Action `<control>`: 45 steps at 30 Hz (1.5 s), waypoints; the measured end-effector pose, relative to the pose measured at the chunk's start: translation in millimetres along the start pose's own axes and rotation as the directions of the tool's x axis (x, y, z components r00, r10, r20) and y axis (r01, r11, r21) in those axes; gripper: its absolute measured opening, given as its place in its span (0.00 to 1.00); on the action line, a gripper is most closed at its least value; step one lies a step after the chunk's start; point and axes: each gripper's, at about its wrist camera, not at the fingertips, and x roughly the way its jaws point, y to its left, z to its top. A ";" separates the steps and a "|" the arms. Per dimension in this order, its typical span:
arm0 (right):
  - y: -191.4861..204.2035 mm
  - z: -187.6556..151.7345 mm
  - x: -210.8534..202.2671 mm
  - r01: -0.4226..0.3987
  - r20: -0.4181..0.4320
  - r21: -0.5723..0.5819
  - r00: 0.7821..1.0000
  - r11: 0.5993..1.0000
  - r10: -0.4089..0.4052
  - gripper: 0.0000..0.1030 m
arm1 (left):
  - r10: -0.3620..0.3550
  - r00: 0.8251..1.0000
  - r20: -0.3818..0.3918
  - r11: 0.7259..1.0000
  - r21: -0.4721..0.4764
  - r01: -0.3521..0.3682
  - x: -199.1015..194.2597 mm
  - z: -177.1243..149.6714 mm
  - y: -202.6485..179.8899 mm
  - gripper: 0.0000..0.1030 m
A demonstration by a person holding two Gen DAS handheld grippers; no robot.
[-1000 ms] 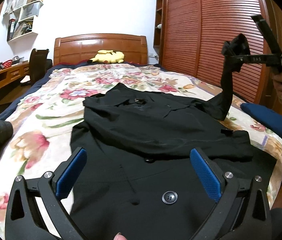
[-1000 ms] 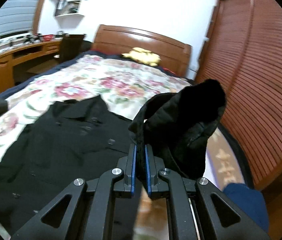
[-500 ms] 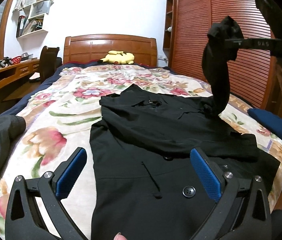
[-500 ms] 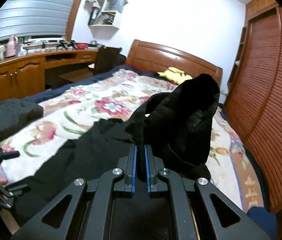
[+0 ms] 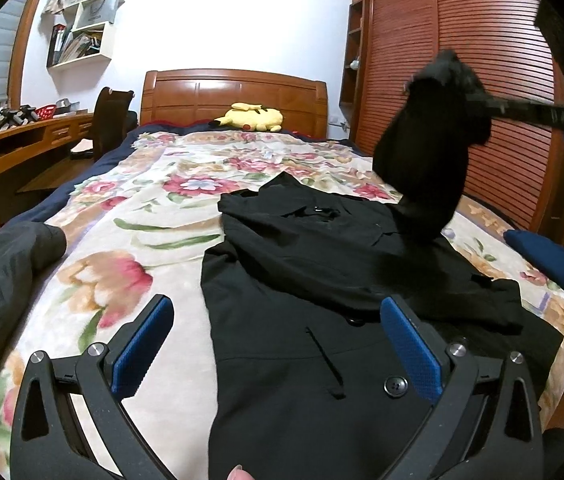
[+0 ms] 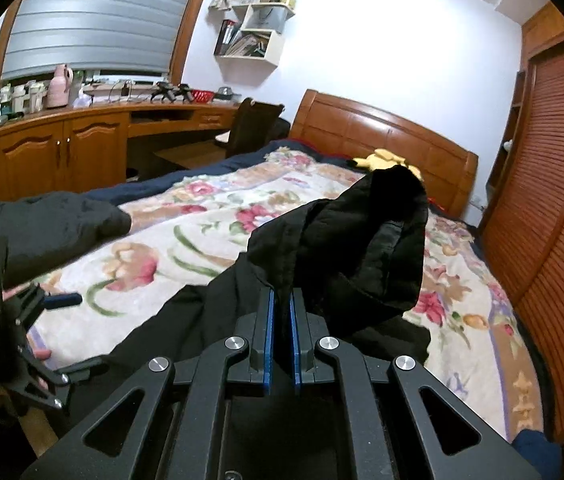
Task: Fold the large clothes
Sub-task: 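Lift the sleeve with the right gripper and carry it over the coat front, then lower the sleeve onto the coat and open the right gripper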
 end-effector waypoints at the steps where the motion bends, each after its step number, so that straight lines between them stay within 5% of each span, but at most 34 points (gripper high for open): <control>1: -1.3 -3.6 2.4 -0.005 -0.011 0.002 1.000 1.000 0.005 0.07 | 0.002 1.000 0.001 1.000 -0.003 -0.002 -0.6 0.0 1.5 1.00; 13: -6.3 -34.1 26.9 -0.129 -0.142 0.065 0.980 0.989 0.137 0.07 | 0.017 1.000 0.002 1.000 -0.026 -0.017 -1.1 -1.0 12.4 1.00; 18: -8.9 -25.0 13.4 -0.126 -0.118 0.090 0.984 0.988 0.136 0.31 | 0.018 1.000 0.007 0.999 -0.035 -0.018 -1.8 -0.7 13.7 1.00; 20: -12.3 -20.7 9.4 -0.129 -0.098 0.101 0.985 0.986 0.139 0.52 | 0.019 1.000 0.005 0.999 -0.037 -0.019 -1.3 -1.0 14.3 1.00; 21: -11.3 -20.7 8.0 -0.131 -0.091 0.097 0.986 0.987 0.140 0.54 | 0.020 1.000 0.005 0.999 -0.037 -0.020 -1.2 -1.1 14.3 1.00; 32: -4.8 -70.0 23.4 -0.041 -0.151 0.111 0.987 0.993 0.057 0.55 | 0.015 1.000 -0.022 1.000 -0.007 -0.016 2.9 -4.5 7.4 1.00; 45: -35.7 -130.7 76.4 0.125 -0.298 0.217 0.953 0.968 -0.056 0.55 | 0.021 0.984 -0.177 0.998 0.059 -0.011 31.2 -22.2 -8.7 1.00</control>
